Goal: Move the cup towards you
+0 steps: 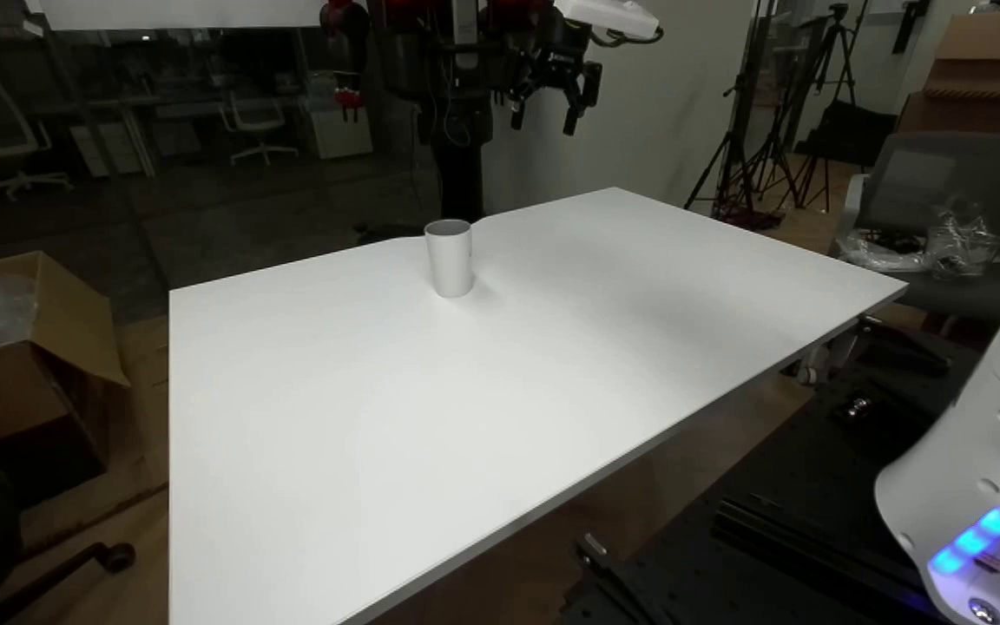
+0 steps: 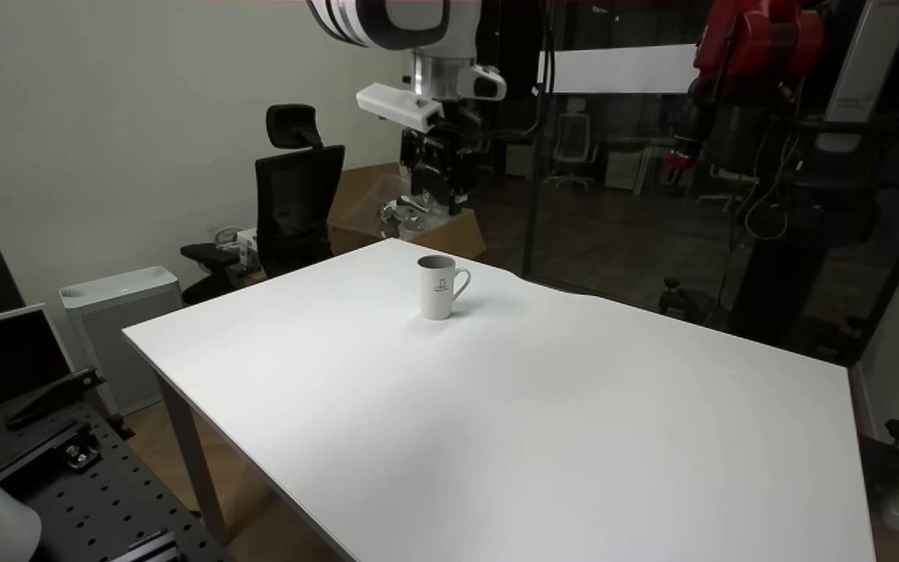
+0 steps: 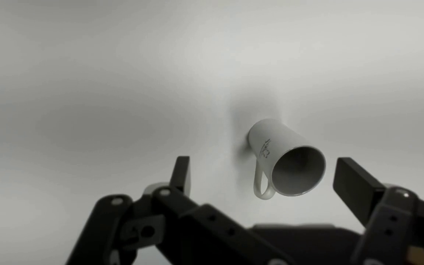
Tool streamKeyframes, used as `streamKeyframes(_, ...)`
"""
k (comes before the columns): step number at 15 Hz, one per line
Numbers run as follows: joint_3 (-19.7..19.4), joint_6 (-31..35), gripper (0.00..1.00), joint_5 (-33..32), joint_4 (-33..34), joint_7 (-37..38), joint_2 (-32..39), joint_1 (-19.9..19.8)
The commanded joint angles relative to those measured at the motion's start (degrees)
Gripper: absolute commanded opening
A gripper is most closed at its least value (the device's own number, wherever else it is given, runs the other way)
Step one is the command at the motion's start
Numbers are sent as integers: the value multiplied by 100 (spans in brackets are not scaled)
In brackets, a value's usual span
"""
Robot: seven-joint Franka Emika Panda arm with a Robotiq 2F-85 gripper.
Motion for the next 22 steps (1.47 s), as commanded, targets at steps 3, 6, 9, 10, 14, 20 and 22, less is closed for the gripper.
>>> streamKeyframes(3,147,-139,100,-493,927,883,807,-231)
streamKeyframes(6,123,-138,100,-698,1518,1244,1358,-236)
streamKeyframes(9,121,-142,100,-714,1609,1276,1421,-235)
streamKeyframes(10,143,-229,100,-719,1739,1216,1508,-247)
streamKeyframes(14,286,-935,100,-903,2838,1316,2302,-168)
streamKeyframes(20,453,-2201,100,-1464,4590,1415,3592,245)
streamKeyframes(22,453,-2555,100,-1622,5150,1379,3987,353)
